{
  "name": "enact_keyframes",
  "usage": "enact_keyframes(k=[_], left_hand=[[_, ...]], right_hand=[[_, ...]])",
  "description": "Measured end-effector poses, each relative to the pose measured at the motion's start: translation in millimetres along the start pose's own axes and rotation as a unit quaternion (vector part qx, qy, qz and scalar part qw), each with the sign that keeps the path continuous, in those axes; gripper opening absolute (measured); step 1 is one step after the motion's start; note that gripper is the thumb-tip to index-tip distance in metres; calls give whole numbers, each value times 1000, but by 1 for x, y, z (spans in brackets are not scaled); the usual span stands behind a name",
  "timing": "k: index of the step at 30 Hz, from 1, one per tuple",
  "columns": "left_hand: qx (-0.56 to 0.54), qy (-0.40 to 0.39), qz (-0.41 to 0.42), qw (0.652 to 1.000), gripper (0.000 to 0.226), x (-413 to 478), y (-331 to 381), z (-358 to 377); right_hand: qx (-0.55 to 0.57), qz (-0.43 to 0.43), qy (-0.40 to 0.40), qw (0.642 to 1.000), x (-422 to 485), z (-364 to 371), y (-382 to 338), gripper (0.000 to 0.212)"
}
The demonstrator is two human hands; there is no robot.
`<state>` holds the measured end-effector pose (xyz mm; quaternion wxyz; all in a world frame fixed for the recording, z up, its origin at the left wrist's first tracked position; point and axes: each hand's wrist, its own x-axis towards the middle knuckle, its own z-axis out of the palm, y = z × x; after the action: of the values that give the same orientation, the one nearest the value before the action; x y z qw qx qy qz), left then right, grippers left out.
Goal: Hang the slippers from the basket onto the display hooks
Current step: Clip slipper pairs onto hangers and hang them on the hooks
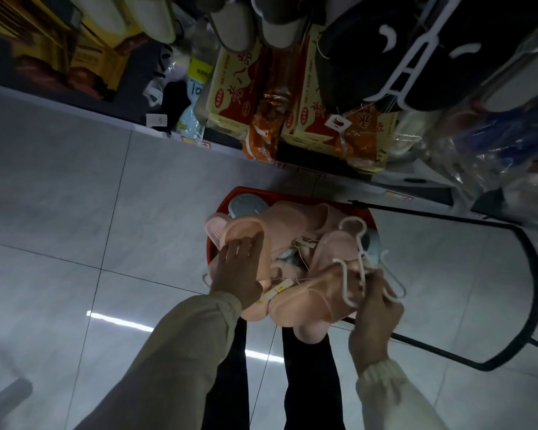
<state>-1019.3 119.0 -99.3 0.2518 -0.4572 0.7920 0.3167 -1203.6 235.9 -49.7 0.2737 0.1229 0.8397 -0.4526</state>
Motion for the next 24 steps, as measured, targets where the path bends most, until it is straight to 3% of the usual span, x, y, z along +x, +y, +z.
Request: enact_keyframes(k=[3,7,10,13,16,21,24], left_hand=[[5,-2,0,1000,106,1,1,-2],[1,2,2,1000,105,1,-1,-3],[7,-4,1,1000,105,1,-1,-3],[-2,-12,0,1000,104,-2,2,-5],[-1,-17,9,1000,103,-1,6,-9],[-9,-16,25,1000,105,-5,9,-14],[-11,-11,35,999,103,-18,11,-24]], right_hand=[[-55,6,-43,998,-8,-20,24,27],[-105,-84,-85,987,-1,-19,37,34],[-131,-107,-112,979,6,-6,36,22],[-218,-70,-74,971,15,1,33,29],[-288,-100,-87,948,25,9,25,24],[-208,-109,-160,959,24,12,14,37],[-185,-103,-187,959,11,9,-3,34]])
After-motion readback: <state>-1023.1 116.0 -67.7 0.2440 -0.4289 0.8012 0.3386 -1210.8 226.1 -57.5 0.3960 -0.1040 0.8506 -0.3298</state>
